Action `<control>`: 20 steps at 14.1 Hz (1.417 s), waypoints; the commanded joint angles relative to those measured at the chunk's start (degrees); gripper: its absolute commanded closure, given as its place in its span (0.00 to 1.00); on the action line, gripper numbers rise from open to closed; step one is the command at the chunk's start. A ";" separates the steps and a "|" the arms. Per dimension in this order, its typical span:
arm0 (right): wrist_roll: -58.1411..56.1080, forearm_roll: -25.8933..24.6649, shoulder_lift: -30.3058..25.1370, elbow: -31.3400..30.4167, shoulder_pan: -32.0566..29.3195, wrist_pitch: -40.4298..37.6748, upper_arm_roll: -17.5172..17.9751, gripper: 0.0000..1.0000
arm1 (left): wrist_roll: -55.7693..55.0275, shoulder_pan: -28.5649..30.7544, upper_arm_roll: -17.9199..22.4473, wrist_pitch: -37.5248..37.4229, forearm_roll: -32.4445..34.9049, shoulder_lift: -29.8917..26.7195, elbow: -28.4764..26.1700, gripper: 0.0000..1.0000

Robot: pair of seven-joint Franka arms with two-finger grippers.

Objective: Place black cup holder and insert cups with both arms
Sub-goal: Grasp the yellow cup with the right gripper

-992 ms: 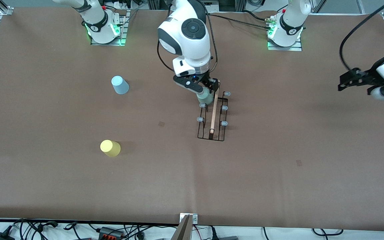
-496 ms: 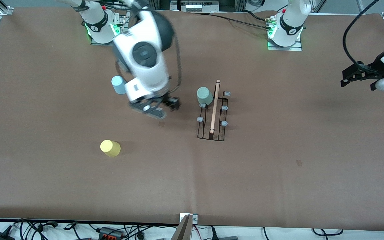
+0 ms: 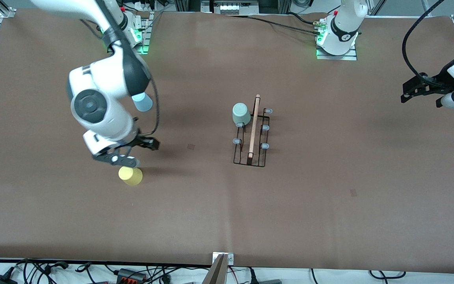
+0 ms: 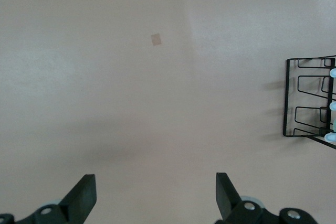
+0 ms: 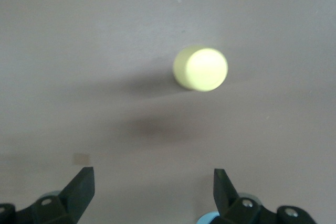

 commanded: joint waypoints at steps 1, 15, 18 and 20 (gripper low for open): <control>-6.94 -0.76 -1.50 -8.64 -4.60 11.15 0.81 0.00 | 1.04 -0.19 0.28 0.32 -0.64 -0.46 -0.39 0.00; -16.37 -3.57 8.08 -15.97 -9.45 40.29 0.55 0.00 | 1.04 -0.10 0.37 0.06 -0.64 2.08 3.20 0.00; -17.51 -3.57 8.70 -15.97 -9.37 41.27 0.55 0.44 | 1.04 0.07 0.37 -0.04 -0.55 2.18 3.39 0.00; -18.66 -3.57 8.09 -15.89 -9.37 41.10 0.55 0.83 | 0.87 0.25 0.45 -0.12 -0.64 2.18 3.39 0.00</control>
